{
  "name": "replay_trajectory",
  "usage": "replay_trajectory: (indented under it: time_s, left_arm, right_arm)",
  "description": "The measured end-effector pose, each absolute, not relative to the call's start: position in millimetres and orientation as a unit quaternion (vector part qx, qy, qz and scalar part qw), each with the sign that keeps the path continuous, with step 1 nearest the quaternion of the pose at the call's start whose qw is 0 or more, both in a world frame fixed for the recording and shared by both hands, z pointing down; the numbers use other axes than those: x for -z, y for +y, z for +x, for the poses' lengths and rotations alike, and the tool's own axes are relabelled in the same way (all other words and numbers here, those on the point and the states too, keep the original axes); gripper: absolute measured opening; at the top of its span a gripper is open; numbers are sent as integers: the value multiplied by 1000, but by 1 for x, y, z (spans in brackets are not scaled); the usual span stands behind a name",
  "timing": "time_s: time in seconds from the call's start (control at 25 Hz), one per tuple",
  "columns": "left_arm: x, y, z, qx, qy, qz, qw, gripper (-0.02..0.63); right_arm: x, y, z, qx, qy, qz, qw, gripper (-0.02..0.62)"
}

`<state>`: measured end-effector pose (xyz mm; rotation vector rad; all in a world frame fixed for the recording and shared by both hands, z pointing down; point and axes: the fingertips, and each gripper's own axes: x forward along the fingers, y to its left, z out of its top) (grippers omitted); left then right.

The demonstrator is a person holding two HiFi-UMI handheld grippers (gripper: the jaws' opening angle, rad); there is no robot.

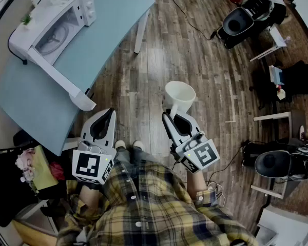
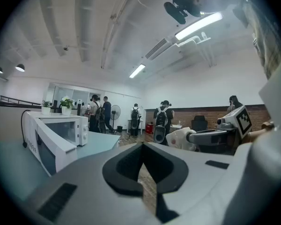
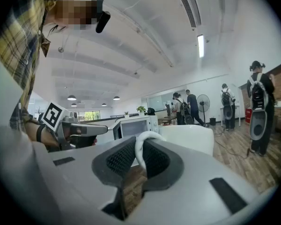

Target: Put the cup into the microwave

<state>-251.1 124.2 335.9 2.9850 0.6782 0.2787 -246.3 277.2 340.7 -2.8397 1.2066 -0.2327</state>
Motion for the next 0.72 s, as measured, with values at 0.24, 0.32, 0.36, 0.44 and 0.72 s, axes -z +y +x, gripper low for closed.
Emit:
replay_trajectory:
  time_s: [0.24, 0.32, 0.36, 0.44, 0.72]
  left_arm:
    - [-335, 136, -253, -90, 220, 971, 28, -9]
    - [-334, 139, -254, -89, 217, 972, 27, -9]
    - [-334, 141, -255, -88, 214, 972, 26, -9]
    - [-335, 143, -256, -87, 208, 974, 26, -9]
    - [-339, 151, -256, -96, 200, 975, 23, -9]
  right_arm:
    - [-339, 284, -251, 76, 405, -910, 40, 51]
    - [-337, 287, -253, 74, 411, -907, 50, 51]
    - [-337, 288, -254, 73, 415, -905, 53, 51]
    - [-337, 290, -256, 69, 423, -902, 54, 51]
    - [-332, 304, -258, 59, 427, -899, 78, 52]
